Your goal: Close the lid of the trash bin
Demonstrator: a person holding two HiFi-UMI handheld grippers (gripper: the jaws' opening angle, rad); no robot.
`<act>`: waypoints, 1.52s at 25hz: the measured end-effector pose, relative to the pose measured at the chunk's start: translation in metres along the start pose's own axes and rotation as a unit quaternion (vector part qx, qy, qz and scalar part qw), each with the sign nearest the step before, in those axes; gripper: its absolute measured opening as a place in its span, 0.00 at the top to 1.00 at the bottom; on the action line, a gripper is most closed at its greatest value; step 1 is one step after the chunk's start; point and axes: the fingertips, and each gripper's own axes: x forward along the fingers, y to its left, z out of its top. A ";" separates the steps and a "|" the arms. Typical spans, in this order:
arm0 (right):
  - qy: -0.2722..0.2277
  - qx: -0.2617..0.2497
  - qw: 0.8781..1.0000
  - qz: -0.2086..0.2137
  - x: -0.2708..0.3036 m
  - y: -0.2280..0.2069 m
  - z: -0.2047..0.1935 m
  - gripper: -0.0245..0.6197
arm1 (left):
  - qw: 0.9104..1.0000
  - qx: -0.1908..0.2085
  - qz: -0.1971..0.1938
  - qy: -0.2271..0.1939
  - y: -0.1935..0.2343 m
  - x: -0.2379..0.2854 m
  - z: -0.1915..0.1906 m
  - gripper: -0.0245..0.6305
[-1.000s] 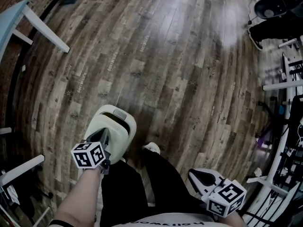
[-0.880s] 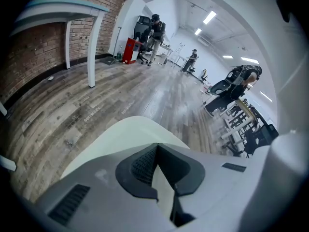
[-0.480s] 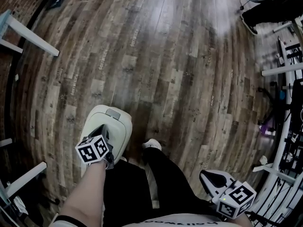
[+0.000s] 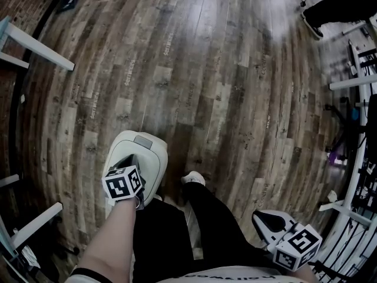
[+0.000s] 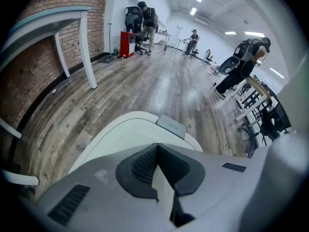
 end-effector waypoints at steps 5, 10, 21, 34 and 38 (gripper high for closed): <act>-0.008 -0.009 1.000 -0.002 -0.001 0.001 0.012 0.95 | 0.999 -0.046 -0.029 0.001 0.001 0.001 0.001 0.95; -0.017 -0.022 1.000 0.005 -0.005 0.009 0.031 0.95 | 0.988 -0.114 -0.090 0.049 0.001 -0.011 -0.010 0.95; -0.079 -0.122 0.987 0.068 -0.013 0.075 0.115 0.95 | 0.949 -0.196 -0.202 -0.140 -0.038 -0.166 0.063 0.95; -0.120 -0.301 0.919 0.226 -0.021 0.245 0.212 0.95 | 0.900 -0.076 -0.246 -0.352 -0.082 -0.424 0.126 0.95; -0.121 -0.328 0.888 0.298 -0.025 0.292 0.230 0.95 | 0.896 -0.022 -0.159 -0.414 -0.066 -0.470 0.124 0.95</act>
